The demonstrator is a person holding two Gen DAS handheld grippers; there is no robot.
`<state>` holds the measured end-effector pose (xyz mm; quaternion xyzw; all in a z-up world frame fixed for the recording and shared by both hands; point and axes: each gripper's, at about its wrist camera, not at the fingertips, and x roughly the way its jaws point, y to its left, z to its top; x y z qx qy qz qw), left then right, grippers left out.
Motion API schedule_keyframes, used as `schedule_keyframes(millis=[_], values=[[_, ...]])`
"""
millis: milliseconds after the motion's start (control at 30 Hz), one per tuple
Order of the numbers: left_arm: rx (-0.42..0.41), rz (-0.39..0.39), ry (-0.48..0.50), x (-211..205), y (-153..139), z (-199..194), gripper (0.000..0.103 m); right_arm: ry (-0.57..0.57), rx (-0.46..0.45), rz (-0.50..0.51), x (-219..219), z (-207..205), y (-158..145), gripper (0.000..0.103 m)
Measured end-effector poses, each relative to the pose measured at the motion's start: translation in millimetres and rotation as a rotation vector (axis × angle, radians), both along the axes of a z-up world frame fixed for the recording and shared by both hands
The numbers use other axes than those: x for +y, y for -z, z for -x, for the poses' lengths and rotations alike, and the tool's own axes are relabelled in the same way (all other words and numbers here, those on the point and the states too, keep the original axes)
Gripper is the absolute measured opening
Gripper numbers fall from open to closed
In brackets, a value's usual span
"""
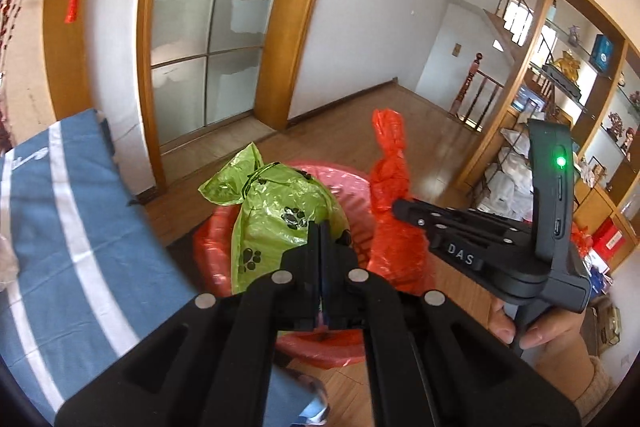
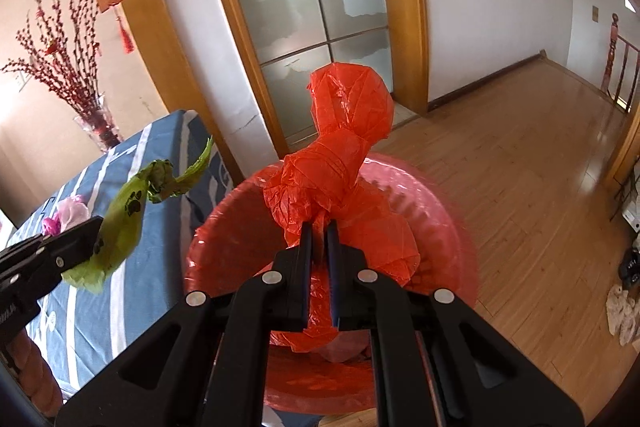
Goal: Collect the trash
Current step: 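Carry both bags over the wastebasket and open both tools to drop them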
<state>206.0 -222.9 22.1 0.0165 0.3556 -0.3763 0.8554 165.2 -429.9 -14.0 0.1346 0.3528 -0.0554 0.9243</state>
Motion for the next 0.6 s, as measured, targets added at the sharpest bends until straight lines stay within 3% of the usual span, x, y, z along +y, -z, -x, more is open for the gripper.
schedule_keyframes(millis=[233, 333, 467, 567, 600], values=[[0.049, -0.032, 0.016, -25, 21, -2, 0.006, 0.018, 0.026, -0.025, -16, -5, 9, 0.01], [0.067, -0.048, 0.005, -28, 31, -7, 0.008, 0.033, 0.033, -0.026, -23, -5, 13, 0.019], [0.073, -0.066, -0.021, -26, 39, -8, 0.028, 0.047, 0.053, -0.031, -28, -4, 18, 0.019], [0.061, -0.07, -0.066, -6, 39, -13, 0.03, 0.041, 0.058, -0.01, -23, -3, 15, 0.02], [0.056, -0.071, -0.08, 2, 38, -14, 0.032, 0.035, 0.056, 0.013, -17, -3, 12, 0.026]])
